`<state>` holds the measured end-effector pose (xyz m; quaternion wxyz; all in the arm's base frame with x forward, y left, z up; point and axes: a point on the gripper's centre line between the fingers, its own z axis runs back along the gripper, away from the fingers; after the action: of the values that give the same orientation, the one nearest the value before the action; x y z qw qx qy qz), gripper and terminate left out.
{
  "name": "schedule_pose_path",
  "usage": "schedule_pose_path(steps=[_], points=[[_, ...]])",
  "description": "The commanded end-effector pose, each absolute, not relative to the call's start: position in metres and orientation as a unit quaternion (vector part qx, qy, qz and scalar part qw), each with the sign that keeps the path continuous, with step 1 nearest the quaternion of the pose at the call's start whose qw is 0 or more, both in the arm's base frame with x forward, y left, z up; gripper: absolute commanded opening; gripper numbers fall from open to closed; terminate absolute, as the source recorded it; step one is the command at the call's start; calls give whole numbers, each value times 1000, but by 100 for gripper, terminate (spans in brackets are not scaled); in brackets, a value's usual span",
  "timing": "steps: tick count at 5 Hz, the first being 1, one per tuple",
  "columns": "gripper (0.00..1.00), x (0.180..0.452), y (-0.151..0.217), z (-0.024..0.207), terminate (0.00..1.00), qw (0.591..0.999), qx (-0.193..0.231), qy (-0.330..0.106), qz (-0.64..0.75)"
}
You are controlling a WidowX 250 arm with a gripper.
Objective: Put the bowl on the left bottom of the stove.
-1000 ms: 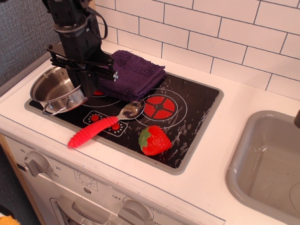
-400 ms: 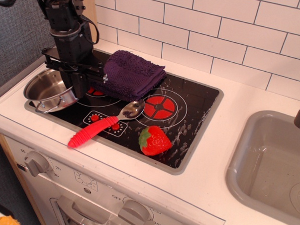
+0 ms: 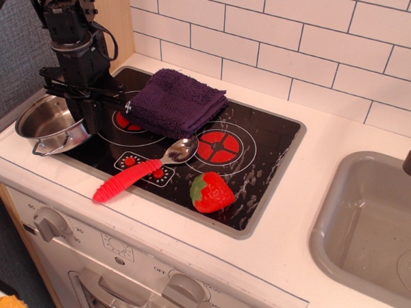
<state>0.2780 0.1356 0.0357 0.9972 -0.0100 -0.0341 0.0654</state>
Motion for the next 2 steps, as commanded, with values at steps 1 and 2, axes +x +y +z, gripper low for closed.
schedule_pose_path(steps=[1,2], points=[[100,274,127,35,0,998,-4,-20,58],[100,276,118,35,0,999,-2,-21,42]])
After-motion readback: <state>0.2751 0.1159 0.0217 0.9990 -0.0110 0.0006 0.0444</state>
